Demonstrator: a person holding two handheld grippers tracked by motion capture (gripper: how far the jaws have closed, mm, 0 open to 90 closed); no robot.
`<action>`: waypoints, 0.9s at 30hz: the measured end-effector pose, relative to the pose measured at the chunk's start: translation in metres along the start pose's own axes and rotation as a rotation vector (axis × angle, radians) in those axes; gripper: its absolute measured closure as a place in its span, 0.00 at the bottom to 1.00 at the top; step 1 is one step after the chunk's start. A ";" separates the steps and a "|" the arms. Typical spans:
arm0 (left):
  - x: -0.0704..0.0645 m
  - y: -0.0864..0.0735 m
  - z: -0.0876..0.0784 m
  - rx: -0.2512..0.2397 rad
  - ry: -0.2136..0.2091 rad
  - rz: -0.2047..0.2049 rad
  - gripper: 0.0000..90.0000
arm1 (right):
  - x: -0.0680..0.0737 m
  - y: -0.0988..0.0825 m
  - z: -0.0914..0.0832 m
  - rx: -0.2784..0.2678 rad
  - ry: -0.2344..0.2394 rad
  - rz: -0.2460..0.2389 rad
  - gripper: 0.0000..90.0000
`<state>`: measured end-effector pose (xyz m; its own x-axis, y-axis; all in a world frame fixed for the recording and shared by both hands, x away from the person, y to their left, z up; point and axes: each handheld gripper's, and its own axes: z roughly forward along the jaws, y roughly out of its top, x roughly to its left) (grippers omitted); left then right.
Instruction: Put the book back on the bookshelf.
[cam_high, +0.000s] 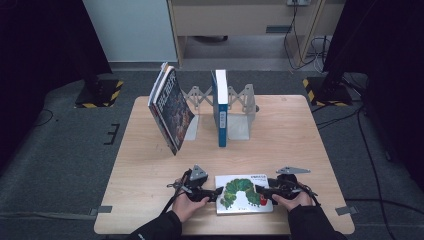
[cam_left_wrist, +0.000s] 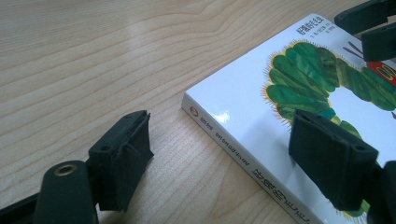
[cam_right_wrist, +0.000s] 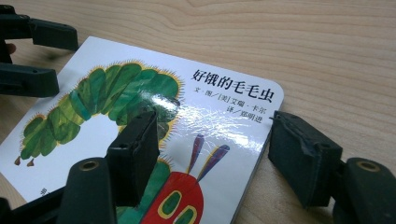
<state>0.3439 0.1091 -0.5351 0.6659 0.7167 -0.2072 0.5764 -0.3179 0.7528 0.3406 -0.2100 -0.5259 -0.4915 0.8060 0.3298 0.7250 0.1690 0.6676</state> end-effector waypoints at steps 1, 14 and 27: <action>0.000 0.000 0.000 0.000 -0.001 0.000 0.22 | 0.000 0.000 0.000 -0.003 0.003 0.007 0.37; 0.002 0.001 0.001 -0.003 -0.029 -0.011 0.18 | -0.001 0.005 -0.009 -0.084 0.050 0.031 0.40; -0.017 0.000 -0.007 0.073 -0.086 -0.073 0.36 | -0.001 0.006 -0.009 -0.084 0.060 0.022 0.39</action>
<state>0.3295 0.1006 -0.5270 0.6569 0.6850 -0.3150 0.6558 -0.3130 0.6869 0.3405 -0.2148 -0.5161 -0.5054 0.7734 0.3826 0.6945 0.1015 0.7123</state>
